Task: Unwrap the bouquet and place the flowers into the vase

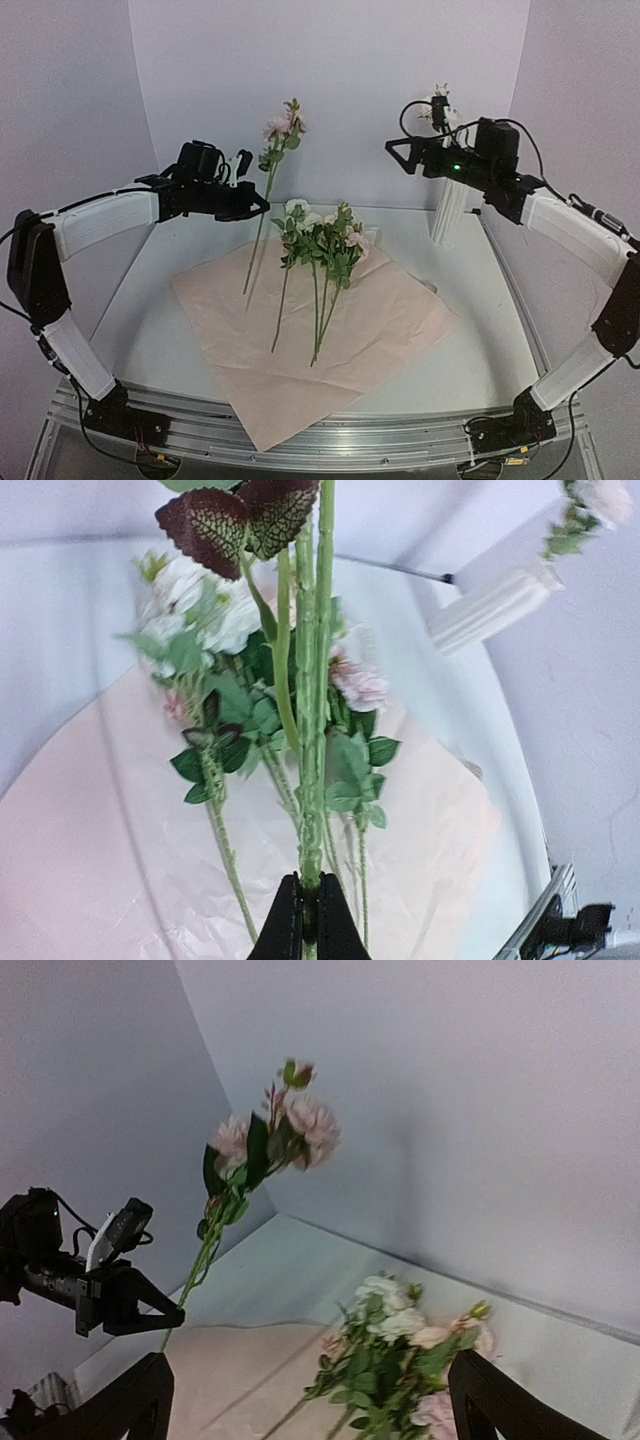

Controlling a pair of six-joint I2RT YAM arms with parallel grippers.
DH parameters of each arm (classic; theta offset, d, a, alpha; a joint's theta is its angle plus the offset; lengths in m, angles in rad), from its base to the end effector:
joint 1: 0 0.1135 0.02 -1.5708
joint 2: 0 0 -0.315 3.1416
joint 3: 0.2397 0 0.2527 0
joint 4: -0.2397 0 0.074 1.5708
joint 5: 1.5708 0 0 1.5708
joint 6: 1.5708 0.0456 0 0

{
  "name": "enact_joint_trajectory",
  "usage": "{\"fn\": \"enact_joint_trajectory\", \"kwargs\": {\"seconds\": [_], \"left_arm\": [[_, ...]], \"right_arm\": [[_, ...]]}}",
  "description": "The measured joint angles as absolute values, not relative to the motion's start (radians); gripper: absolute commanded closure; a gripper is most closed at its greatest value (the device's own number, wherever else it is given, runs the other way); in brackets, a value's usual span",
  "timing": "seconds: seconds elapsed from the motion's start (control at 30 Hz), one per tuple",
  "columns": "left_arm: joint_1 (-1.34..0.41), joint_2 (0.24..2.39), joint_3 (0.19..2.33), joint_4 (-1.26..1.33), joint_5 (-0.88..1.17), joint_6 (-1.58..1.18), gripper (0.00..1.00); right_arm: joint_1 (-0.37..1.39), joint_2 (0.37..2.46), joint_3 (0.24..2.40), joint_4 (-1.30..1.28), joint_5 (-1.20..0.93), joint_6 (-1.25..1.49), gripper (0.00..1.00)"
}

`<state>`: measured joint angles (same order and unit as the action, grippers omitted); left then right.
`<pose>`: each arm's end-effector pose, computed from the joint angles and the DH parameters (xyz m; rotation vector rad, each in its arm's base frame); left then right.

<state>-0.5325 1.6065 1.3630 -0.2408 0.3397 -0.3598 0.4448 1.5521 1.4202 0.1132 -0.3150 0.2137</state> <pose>0.3261 -0.2098 0.3729 0.4048 2.1101 -0.8875 0.3394 0.1774 0.4534 -0.4381 1.5818 0.7584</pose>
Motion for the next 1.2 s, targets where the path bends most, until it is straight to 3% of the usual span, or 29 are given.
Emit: {"fn": "enact_joint_trajectory", "kwargs": {"seconds": [0.23, 0.33, 0.53, 0.67, 0.77, 0.9, 0.93, 0.97, 1.0, 1.03, 1.2], "left_arm": [[-0.616, 1.534, 1.288, -0.032, 0.415, -0.245, 1.00], [-0.638, 1.534, 1.281, 0.011, 0.438, -0.227, 1.00], [-0.646, 1.534, 1.280, 0.065, 0.473, -0.207, 1.00], [-0.646, 1.535, 1.281, 0.071, 0.480, -0.202, 1.00], [-0.646, 1.539, 1.284, 0.070, 0.491, -0.202, 1.00], [-0.643, 1.557, 1.289, 0.071, 0.502, -0.206, 1.00], [-0.642, 1.559, 1.290, 0.071, 0.504, -0.207, 0.92], [-0.642, 1.560, 1.290, 0.071, 0.505, -0.207, 0.63], [-0.642, 1.560, 1.290, 0.072, 0.507, -0.206, 0.16], [-0.642, 1.560, 1.290, 0.072, 0.512, -0.202, 0.02], [-0.649, 1.560, 1.290, 0.089, 0.545, -0.154, 0.00]], "right_arm": [[0.633, 1.819, 1.606, 0.167, -0.409, 0.418, 0.08], [0.658, 1.885, 1.653, 0.198, -0.446, 0.475, 0.16], [0.674, 1.938, 1.705, 0.254, -0.473, 0.534, 0.58], [0.679, 1.953, 1.728, 0.285, -0.499, 0.551, 0.64], [0.680, 1.965, 1.747, 0.296, -0.515, 0.551, 0.97], [0.682, 1.969, 1.753, 0.299, -0.533, 0.552, 1.00], [0.681, 1.969, 1.754, 0.298, -0.532, 0.552, 1.00], [0.681, 1.969, 1.754, 0.296, -0.532, 0.550, 1.00], [0.680, 1.969, 1.754, 0.294, -0.530, 0.547, 1.00], [0.679, 1.969, 1.754, 0.290, -0.524, 0.541, 1.00], [0.635, 1.956, 1.792, 0.161, -0.416, 0.392, 1.00]]}}
